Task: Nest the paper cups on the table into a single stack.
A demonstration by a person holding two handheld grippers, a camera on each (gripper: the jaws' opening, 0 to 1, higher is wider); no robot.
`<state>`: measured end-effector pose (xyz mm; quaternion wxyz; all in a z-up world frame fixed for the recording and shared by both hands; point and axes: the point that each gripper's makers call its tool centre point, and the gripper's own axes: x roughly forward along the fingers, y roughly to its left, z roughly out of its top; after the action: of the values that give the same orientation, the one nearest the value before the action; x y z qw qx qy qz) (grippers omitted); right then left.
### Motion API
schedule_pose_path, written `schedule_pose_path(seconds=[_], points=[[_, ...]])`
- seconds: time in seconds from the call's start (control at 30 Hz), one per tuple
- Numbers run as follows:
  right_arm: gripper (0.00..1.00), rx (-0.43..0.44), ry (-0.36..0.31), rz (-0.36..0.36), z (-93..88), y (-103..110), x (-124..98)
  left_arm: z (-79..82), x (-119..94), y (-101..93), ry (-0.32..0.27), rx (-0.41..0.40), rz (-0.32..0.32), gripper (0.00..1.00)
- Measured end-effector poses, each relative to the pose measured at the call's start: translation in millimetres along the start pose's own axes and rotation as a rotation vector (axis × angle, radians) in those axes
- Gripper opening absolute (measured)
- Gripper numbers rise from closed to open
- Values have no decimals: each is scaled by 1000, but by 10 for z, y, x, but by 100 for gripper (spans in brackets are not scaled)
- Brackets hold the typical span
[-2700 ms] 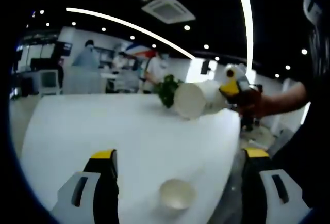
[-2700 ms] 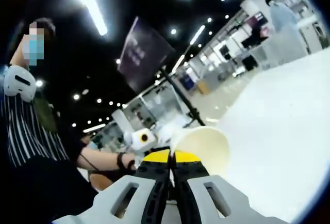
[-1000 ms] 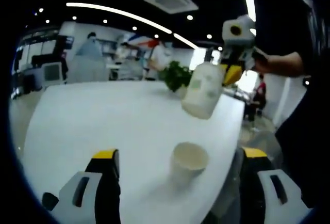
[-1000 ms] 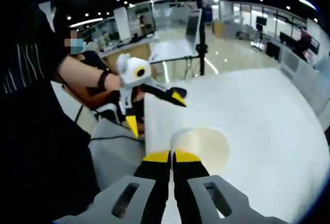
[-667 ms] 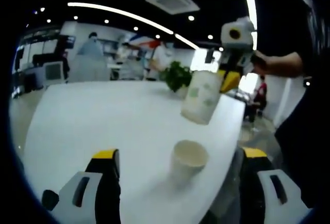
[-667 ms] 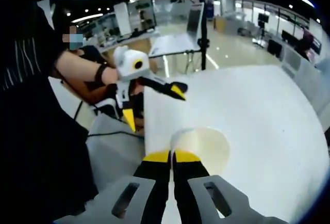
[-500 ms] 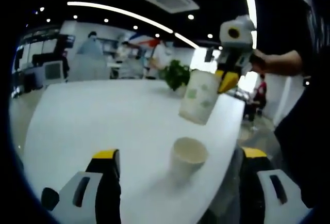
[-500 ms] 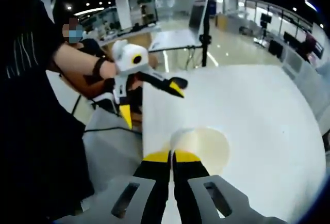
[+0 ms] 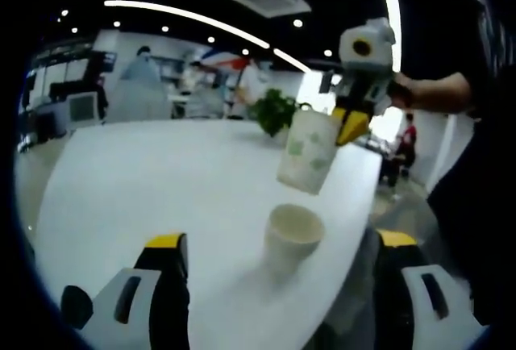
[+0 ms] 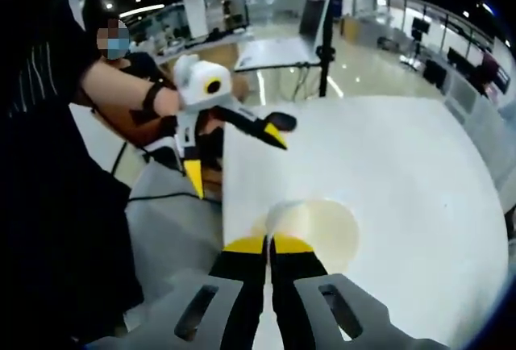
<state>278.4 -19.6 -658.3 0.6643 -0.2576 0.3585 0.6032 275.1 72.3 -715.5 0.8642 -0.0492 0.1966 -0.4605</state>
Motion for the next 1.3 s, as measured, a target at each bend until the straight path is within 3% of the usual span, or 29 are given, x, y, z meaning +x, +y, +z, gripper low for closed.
schedule_pose_path(seconds=[0.33, 0.9, 1.3], points=[[0, -24, 23, -4, 3, 32, 47, -13, -12, -1, 0, 7, 2, 93], [0, -114, 165, 42, -181, 188, 343, -20, -9, 2, 9, 8, 2, 93], [0, -156, 229, 44, -252, 199, 455, 116, 51, 2, -27, 2, -7, 91]])
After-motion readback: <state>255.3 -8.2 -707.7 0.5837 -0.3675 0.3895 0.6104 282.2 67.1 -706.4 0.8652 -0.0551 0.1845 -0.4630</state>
